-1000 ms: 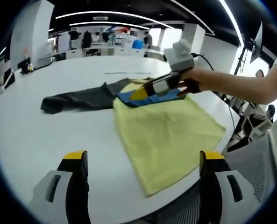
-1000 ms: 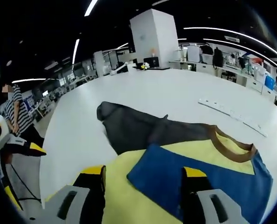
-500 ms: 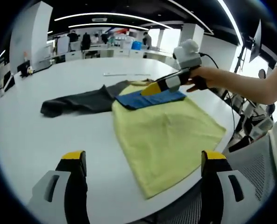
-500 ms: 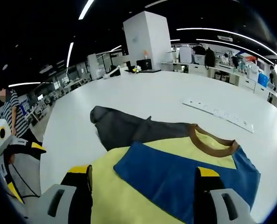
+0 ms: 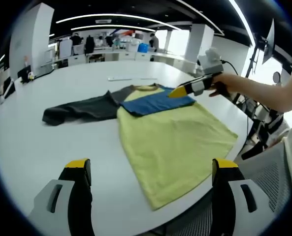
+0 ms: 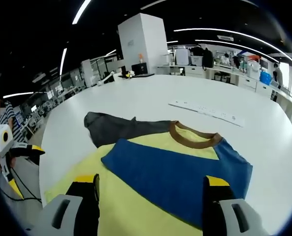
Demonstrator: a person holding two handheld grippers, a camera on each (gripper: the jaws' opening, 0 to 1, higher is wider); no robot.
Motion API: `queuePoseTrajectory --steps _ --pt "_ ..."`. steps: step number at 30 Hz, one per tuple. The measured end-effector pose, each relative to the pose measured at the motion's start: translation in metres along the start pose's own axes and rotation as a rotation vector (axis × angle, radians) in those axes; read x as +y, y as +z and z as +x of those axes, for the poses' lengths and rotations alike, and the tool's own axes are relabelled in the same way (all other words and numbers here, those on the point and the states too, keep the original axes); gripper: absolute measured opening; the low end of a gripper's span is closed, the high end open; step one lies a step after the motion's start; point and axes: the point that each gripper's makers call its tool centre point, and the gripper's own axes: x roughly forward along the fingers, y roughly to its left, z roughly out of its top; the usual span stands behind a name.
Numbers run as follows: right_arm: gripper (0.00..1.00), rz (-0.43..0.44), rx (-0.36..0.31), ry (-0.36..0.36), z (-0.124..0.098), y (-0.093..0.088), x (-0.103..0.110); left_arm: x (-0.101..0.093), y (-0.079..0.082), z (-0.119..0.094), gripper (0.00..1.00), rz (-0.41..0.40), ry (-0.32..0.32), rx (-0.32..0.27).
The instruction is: Fold the garment on the visible template until the final outline fits inside the template.
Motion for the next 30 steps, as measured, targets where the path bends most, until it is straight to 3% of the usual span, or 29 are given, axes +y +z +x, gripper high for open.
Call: queuePoseTrajectory --steps 15,22,27,30 --pt "0.72 0.031 0.035 -0.098 -0.046 -0.036 -0.063 -0.006 0.001 0.005 0.99 0.027 -0.022 0.011" --pt "0.58 0.063 0.03 -0.129 -0.062 -0.047 -0.084 -0.01 0.006 0.007 0.98 0.043 -0.031 0.005" --pt "0.54 0.071 0.037 -0.141 -0.066 -0.051 -0.092 -0.012 0.006 0.008 0.98 0.043 -0.034 0.008" --pt "0.46 0.076 0.037 -0.139 -0.068 -0.053 -0.095 -0.013 0.007 0.007 0.98 0.044 -0.034 0.006"
